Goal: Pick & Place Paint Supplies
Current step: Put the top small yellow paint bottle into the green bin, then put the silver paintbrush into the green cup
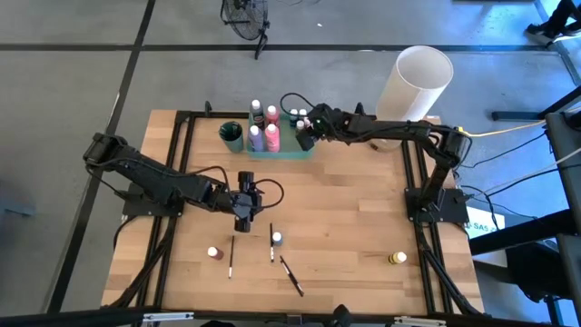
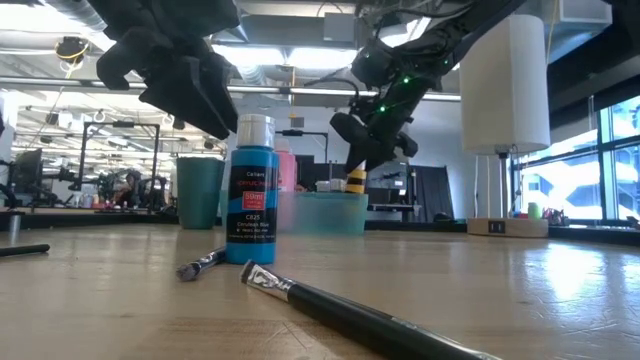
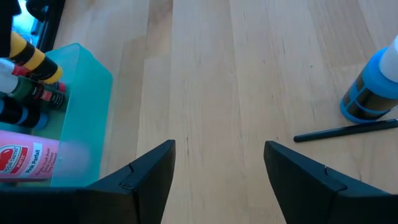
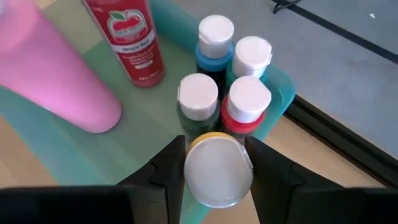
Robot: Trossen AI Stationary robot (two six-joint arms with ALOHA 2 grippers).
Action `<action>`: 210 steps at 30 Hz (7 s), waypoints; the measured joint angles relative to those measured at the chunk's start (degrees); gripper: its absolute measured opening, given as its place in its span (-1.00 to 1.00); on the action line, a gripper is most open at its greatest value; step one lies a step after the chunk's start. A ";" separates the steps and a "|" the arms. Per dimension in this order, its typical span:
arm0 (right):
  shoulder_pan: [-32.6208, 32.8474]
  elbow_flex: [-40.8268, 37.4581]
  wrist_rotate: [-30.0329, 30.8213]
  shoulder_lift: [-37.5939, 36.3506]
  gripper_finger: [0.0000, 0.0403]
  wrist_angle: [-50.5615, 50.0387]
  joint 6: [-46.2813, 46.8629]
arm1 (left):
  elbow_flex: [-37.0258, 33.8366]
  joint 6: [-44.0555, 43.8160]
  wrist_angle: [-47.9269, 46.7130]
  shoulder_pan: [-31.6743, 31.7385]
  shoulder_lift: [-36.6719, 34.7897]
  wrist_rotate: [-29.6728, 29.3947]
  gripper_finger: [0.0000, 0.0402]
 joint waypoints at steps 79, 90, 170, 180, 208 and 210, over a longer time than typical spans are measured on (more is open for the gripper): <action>6.32 0.00 -23.51 -12.20 -0.02 -16.03 -3.23 | 0.00 -1.52 -0.85 -0.15 0.04 2.66 0.20; 20.76 -0.29 -38.25 -13.83 -0.02 -39.48 3.68 | 0.00 -4.07 -2.99 -0.15 0.04 3.93 0.20; 40.31 -0.31 -35.76 -13.74 -0.04 -0.60 0.53 | 4.90 -23.49 -18.77 -1.57 -0.09 21.39 0.20; 46.67 -0.31 -34.88 -10.43 -0.04 10.61 13.82 | 4.90 -10.57 -23.04 -1.60 -0.24 14.71 0.20; 48.66 41.07 -19.47 12.55 -0.22 -37.49 26.84 | 11.84 -4.23 -33.05 1.40 -29.93 -0.34 0.20; 47.68 41.07 -20.79 13.07 -0.22 -37.87 27.08 | 10.24 -2.39 -30.99 1.33 -29.90 0.63 0.20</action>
